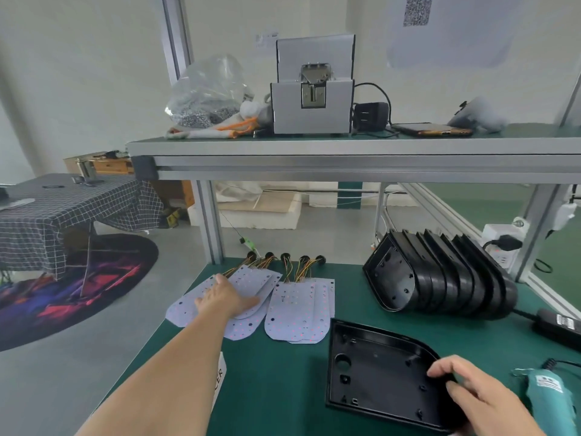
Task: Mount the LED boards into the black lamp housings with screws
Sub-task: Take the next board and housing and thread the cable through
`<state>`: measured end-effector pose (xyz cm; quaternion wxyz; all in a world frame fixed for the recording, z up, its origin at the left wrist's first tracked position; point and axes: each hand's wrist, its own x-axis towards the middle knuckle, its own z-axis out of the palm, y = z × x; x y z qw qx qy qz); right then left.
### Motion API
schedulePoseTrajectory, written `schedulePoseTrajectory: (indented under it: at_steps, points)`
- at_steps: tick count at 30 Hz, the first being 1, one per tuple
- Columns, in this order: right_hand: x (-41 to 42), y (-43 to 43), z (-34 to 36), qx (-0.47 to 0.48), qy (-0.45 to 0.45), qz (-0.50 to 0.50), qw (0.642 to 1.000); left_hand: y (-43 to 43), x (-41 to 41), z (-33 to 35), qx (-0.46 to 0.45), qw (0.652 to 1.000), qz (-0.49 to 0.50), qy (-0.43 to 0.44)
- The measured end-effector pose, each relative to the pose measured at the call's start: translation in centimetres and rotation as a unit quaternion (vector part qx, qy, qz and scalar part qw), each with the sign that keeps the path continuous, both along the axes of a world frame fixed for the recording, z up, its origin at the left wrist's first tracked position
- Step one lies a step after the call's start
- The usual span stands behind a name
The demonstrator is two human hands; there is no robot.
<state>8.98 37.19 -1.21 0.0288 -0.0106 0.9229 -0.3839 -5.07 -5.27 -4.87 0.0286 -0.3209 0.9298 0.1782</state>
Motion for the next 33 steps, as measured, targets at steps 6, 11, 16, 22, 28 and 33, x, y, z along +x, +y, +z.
schedulePoseTrajectory:
  at_steps: [6,11,16,22,28,33]
  points:
    - [0.0,-0.4,-0.7,0.004,-0.015,0.009,1.000,0.8,0.1,0.5,-0.025,0.999,-0.023,0.036]
    - [0.5,-0.3,-0.2,-0.029,-0.032,0.018,0.999,1.7,0.8,1.4,0.021,0.994,-0.015,0.105]
    - [0.4,-0.1,-0.8,0.004,-0.052,0.048,0.998,1.8,1.7,2.1,0.189,0.966,0.027,0.173]
    - [0.6,-0.2,-1.6,0.049,-0.012,0.049,0.998,3.2,4.1,6.4,0.345,0.881,-0.056,0.320]
    - [0.3,0.3,-3.2,0.155,0.050,0.005,0.987,8.1,10.6,9.1,0.311,0.876,-0.202,0.307]
    - [0.1,0.6,-3.7,0.149,0.073,-0.017,0.986,12.3,15.7,9.1,0.270,0.872,-0.300,0.277]
